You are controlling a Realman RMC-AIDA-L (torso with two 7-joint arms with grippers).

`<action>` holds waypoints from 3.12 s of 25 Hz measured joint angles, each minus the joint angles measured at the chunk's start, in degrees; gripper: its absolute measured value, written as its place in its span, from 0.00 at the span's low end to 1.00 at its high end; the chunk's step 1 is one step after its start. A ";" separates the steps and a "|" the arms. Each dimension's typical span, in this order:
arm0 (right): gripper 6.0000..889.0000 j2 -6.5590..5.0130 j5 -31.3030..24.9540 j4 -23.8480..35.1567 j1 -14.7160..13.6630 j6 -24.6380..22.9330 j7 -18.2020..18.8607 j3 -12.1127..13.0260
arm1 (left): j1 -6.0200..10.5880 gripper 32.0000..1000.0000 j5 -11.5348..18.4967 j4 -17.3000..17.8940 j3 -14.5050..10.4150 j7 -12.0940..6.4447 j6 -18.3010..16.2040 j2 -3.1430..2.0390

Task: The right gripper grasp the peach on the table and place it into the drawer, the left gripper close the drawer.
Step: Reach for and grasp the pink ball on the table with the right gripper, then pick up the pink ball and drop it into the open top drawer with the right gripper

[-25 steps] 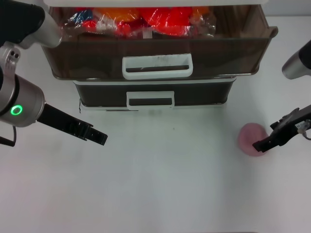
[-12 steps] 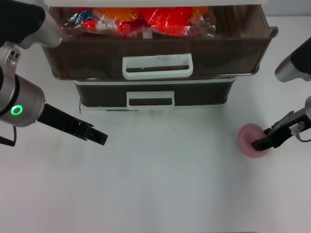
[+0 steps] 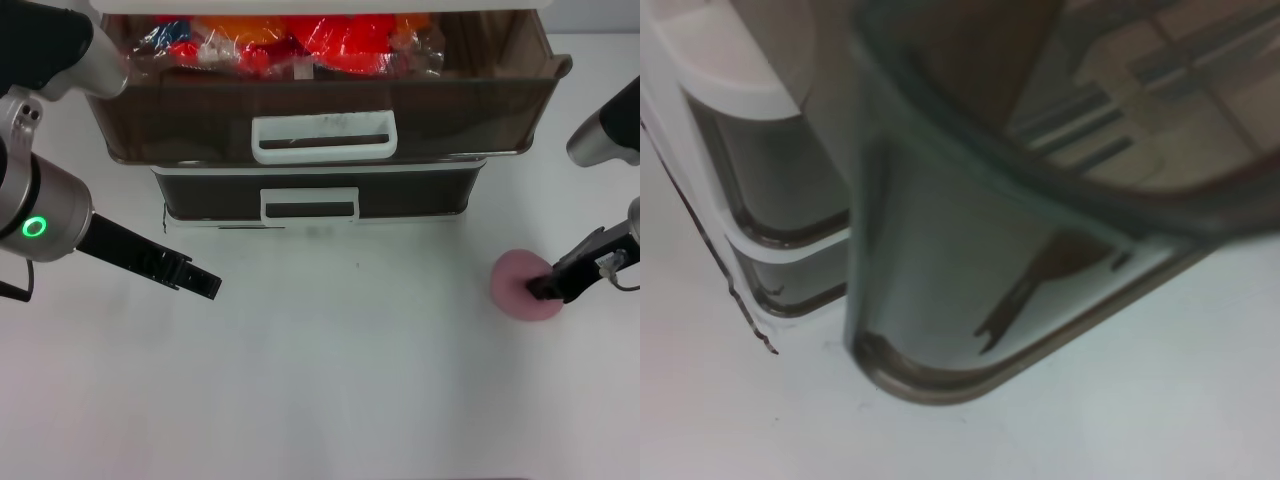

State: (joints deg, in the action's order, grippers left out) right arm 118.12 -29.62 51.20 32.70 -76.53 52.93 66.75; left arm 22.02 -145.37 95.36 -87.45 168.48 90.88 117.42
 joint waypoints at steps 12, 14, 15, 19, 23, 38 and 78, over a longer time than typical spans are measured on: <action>0.08 0.00 0.00 0.14 0.00 -0.28 0.05 0.16 | -0.05 0.81 0.00 0.00 0.00 0.00 0.00 0.00; 0.06 0.00 0.00 0.14 0.00 -0.32 0.06 0.09 | -0.05 0.81 0.00 0.00 0.00 0.00 0.00 0.00; 0.05 0.00 0.00 0.14 0.00 -0.35 0.06 0.06 | -0.05 0.81 0.00 0.00 0.00 0.00 0.00 0.00; 0.03 0.00 0.00 0.14 0.00 -0.38 0.07 0.05 | -0.05 0.81 0.00 0.00 0.00 0.00 0.00 0.00; 0.03 0.00 0.00 0.36 -0.01 -0.43 0.07 -0.02 | -0.09 0.81 0.00 0.00 0.00 0.00 0.00 0.00; 0.03 0.07 -2.29 16.71 -5.93 -10.36 -0.36 -1.83 | -0.24 0.81 -0.17 0.00 0.00 0.00 0.00 -0.08; 0.03 -16.22 -37.52 55.72 -4.66 -29.12 -16.13 -15.89 | 0.31 0.81 -0.06 0.01 0.00 -0.30 0.08 -0.09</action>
State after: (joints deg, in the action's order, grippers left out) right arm 101.91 -67.14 106.92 28.04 -105.65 36.80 50.86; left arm 22.33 -145.43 95.36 -87.45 168.18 90.96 117.33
